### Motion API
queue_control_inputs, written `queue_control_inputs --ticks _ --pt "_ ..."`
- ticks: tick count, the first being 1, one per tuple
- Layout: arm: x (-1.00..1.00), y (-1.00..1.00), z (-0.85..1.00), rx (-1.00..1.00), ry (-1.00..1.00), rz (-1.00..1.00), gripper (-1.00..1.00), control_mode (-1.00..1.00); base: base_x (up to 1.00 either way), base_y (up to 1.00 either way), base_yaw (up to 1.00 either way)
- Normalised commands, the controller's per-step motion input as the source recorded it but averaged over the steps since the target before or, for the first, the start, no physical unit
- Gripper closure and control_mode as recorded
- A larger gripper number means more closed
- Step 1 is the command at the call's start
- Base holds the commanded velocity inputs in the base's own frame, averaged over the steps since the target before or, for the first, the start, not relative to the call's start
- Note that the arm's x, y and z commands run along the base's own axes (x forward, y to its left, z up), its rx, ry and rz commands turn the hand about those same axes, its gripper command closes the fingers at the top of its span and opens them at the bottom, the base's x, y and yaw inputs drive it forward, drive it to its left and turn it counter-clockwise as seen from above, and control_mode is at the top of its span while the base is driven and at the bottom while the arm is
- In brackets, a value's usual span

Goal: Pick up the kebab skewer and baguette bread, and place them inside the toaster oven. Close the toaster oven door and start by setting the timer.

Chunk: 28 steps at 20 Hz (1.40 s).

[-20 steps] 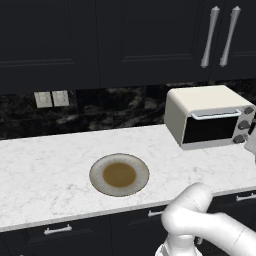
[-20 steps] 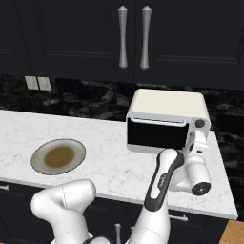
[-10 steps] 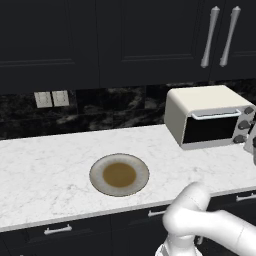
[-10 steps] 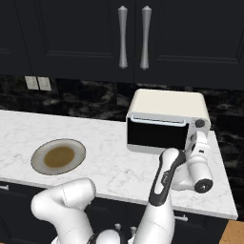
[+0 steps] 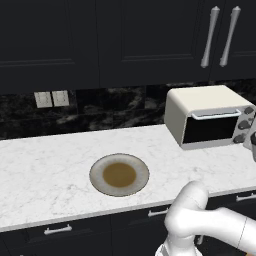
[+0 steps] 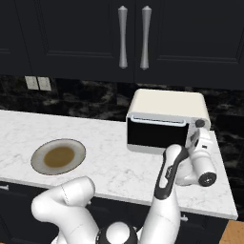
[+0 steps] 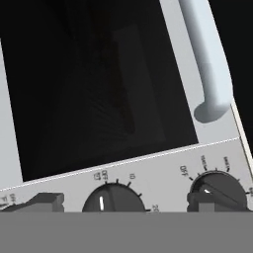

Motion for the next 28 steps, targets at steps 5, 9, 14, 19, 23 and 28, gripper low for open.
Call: queue_control_inputs --ticks 5,9,14,19,23,28 --pt "0.11 -0.02 -0.12 -0.02 0.0 -0.03 -1.0 -1.0 0.0 0.0 0.0" --pt "0.17 0.0 -0.07 -0.01 0.0 -0.01 -1.0 -1.0 0.0 0.0 0.0" --pt "0.13 -0.01 -0.08 -0.01 0.0 -0.01 -1.0 -1.0 0.0 0.0 0.0" --pt "0.18 -0.08 -0.15 -0.02 0.0 -0.02 -1.0 -1.0 0.0 0.0 0.0" --pt "0.17 -0.13 -0.1 -0.02 0.0 -0.01 -1.0 -1.0 0.0 0.0 0.0" --pt "0.09 -0.05 -0.03 -0.02 0.0 -0.02 -1.0 -1.0 0.0 0.0 0.0"
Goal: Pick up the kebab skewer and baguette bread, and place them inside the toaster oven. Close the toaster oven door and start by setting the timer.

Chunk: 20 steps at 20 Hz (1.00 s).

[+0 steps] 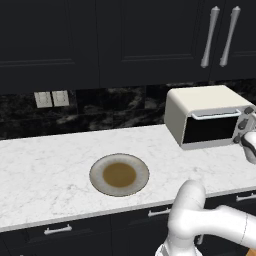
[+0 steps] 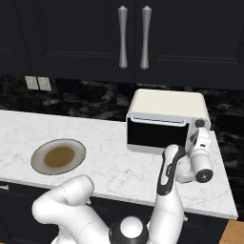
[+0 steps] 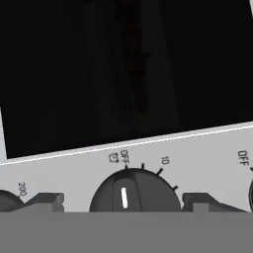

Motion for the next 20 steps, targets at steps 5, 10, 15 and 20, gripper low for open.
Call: queue_control_inputs --ticks 5,10,15,20 --pt "0.03 -0.1 0.0 0.0 0.0 -0.02 -1.0 -1.0 0.0 0.0 0.0" --pt "-0.03 -0.02 0.0 0.0 0.0 -0.03 -1.0 -1.0 0.0 0.0 0.0" --pt "0.0 0.0 0.0 0.0 0.0 -0.04 -1.0 -1.0 0.0 0.0 0.0" --pt "0.0 0.0 0.0 0.0 0.0 -0.04 1.0 -1.0 0.0 0.0 0.0"
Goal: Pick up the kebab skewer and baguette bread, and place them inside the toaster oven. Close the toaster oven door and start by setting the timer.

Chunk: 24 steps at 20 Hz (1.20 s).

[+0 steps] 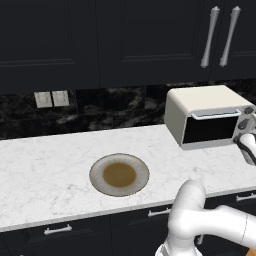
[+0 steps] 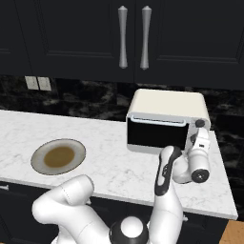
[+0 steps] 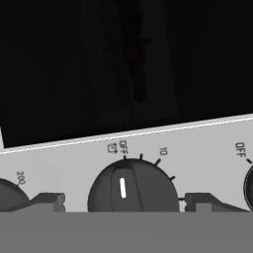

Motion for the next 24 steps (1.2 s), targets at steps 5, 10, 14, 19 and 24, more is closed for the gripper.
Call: queue_control_inputs --ticks 5,10,14,19,24 --pt "0.0 0.0 0.0 0.0 0.0 -0.04 1.0 -1.0 0.0 0.0 0.0" --pt "0.0 0.0 0.0 0.0 0.0 -0.03 1.0 -1.0 0.0 0.0 0.0" --pt "-0.05 0.0 0.0 0.02 0.0 -0.04 1.0 -1.0 0.0 0.0 0.0" --pt "-0.16 0.0 0.04 0.19 0.03 -0.07 1.0 -1.0 0.0 0.0 0.0" --pt "-0.22 0.0 0.08 0.3 0.04 -0.09 1.0 -1.0 0.0 0.0 0.0"
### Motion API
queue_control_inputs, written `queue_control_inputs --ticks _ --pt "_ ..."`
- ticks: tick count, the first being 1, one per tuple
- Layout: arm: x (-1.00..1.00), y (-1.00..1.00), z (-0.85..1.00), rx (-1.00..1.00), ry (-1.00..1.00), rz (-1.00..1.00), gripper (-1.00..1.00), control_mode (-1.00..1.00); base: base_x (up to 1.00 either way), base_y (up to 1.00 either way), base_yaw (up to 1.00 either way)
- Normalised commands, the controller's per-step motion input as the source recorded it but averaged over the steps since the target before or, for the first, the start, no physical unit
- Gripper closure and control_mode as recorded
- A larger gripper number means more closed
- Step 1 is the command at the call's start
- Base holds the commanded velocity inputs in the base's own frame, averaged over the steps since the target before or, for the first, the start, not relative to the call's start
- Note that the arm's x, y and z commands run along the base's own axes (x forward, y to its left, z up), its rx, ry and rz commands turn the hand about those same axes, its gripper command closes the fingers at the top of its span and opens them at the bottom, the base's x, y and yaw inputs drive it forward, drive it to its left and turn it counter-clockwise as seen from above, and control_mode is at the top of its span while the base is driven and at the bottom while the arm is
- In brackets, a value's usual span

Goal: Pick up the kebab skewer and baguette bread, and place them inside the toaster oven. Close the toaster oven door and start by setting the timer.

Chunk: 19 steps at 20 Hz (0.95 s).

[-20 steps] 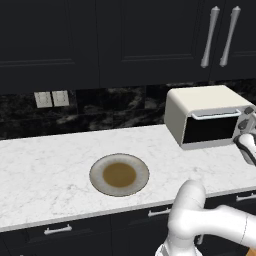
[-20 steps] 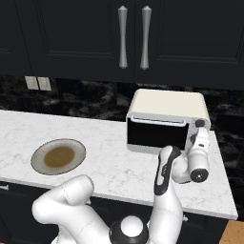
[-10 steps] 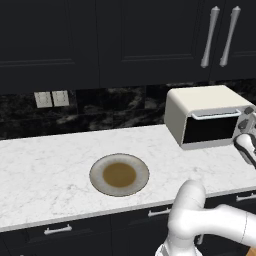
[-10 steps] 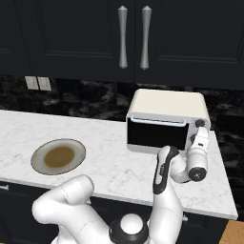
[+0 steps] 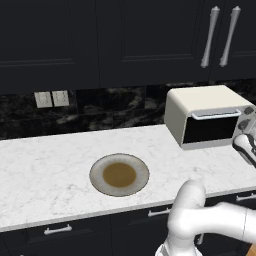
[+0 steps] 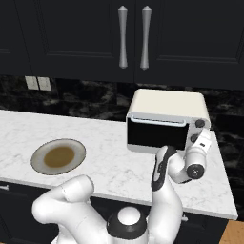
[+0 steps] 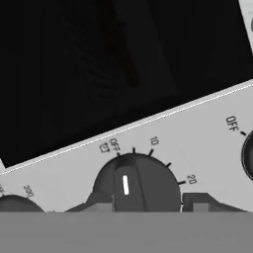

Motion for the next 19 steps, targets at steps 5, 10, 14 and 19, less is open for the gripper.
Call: queue_control_inputs --ticks 5,10,14,19 --pt "-0.14 0.03 0.08 0.34 0.05 -0.09 1.0 -1.0 0.0 0.0 0.0" --pt "-0.15 0.07 0.06 0.38 0.07 -0.09 1.0 -1.0 0.0 0.0 0.0" --pt "-0.26 0.01 0.05 0.43 0.07 -0.11 1.0 -1.0 0.0 0.0 0.0" --pt "-0.32 0.0 0.05 0.48 0.08 -0.13 1.0 -1.0 0.0 0.0 0.0"
